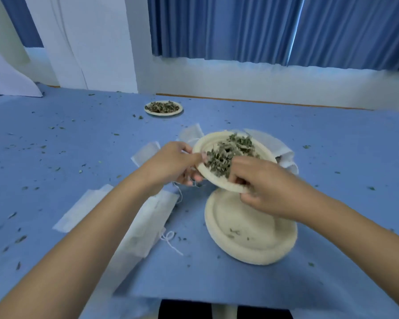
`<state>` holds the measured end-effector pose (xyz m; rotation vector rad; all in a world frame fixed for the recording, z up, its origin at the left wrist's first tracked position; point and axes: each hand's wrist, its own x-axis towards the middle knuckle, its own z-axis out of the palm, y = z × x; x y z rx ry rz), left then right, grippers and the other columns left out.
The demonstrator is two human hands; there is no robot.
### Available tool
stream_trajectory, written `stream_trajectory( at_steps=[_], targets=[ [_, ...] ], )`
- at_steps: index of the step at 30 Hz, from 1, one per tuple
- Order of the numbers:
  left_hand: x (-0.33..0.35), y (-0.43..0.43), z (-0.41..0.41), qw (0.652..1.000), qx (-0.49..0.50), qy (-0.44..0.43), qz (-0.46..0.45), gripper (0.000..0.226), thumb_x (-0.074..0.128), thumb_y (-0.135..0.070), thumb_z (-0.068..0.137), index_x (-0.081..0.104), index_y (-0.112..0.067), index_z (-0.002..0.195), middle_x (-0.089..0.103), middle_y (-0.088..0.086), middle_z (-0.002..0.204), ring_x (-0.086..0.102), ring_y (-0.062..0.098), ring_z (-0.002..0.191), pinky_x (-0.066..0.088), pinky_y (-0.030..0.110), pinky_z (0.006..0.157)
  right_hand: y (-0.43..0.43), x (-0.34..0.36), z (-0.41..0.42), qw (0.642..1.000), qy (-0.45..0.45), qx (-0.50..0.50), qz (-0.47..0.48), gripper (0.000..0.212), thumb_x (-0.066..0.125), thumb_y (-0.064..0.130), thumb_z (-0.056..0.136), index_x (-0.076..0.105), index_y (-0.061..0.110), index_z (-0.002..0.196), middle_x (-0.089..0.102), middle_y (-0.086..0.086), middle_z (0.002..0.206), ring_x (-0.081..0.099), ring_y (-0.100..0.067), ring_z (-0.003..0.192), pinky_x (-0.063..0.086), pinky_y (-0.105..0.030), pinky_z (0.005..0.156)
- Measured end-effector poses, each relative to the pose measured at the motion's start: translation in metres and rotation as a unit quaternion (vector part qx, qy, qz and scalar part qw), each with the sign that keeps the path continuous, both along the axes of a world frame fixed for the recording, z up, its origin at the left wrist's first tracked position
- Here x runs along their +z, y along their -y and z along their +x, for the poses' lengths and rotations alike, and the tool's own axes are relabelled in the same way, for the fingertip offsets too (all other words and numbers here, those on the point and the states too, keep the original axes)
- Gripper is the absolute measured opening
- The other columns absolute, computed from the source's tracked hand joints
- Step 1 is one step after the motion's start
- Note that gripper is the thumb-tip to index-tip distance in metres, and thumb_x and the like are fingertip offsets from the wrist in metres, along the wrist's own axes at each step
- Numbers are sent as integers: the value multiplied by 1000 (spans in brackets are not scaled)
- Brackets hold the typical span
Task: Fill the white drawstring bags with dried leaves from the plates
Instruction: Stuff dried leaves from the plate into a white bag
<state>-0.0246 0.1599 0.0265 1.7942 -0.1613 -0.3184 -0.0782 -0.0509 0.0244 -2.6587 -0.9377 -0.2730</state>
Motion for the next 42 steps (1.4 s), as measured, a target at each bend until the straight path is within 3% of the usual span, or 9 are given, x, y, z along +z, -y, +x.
stream_trajectory(
  at_steps=[13,17,20,24,27,30,32,36,42],
  targets=[
    [-45,4,-58,982,-8,32,184,22,68,-33,89,61,-14,83,65,-8,64,56,3,48,40,14,45,20,-45,-72,995,-95,28,20,24,53,8,69,45,28,79,40,18,73,42,-7,68,30,-17,57],
    [-58,-26,-49,849,134,146,490,20,59,-26,94,57,-8,101,61,12,105,60,27,95,43,32,77,26,-49,-66,993,-105,38,38,14,68,16,79,57,23,81,45,14,75,46,-8,69,36,-20,59],
    [-64,-37,-49,779,114,113,606,18,53,-24,96,55,-6,98,58,13,108,56,29,101,39,30,76,27,-54,-60,993,-100,58,19,18,70,36,84,59,23,89,43,17,78,46,-5,71,40,-24,63],
    [-64,-46,-44,798,121,104,582,34,60,-14,90,40,-10,63,45,6,66,62,32,83,30,29,50,28,-62,-56,994,-97,52,25,24,71,40,84,64,20,95,48,13,79,48,-7,72,45,-28,66],
    [-49,-48,-46,824,147,91,539,20,63,-12,90,51,-6,75,52,12,76,62,36,85,34,29,56,29,-60,-55,991,-116,57,46,19,70,35,86,68,17,94,54,11,80,52,-10,71,47,-32,66],
    [-31,-37,-53,780,205,222,548,22,63,-19,92,53,-6,78,52,11,78,49,31,73,35,32,59,25,-44,-56,953,-157,51,255,13,68,24,87,73,11,86,66,4,78,60,-12,68,51,-27,66],
    [-20,-14,-59,781,218,368,456,20,63,-14,90,53,-3,76,53,11,77,47,30,71,32,33,55,19,-26,-50,875,-190,30,445,14,68,22,84,72,9,82,68,1,73,60,-11,62,51,-22,60],
    [-11,42,-60,841,127,460,255,16,64,-8,88,54,-9,75,50,0,74,47,20,66,33,27,58,0,-9,-19,783,-261,-18,564,25,66,22,88,64,4,105,58,-7,72,55,-16,61,50,-26,58],
    [-31,67,-34,930,33,359,67,10,65,-17,90,72,-23,87,71,-5,84,65,8,70,51,19,70,7,-18,19,799,-272,-93,528,21,53,1,95,67,-1,110,59,-7,72,48,-11,57,46,-18,55]
  ],
)
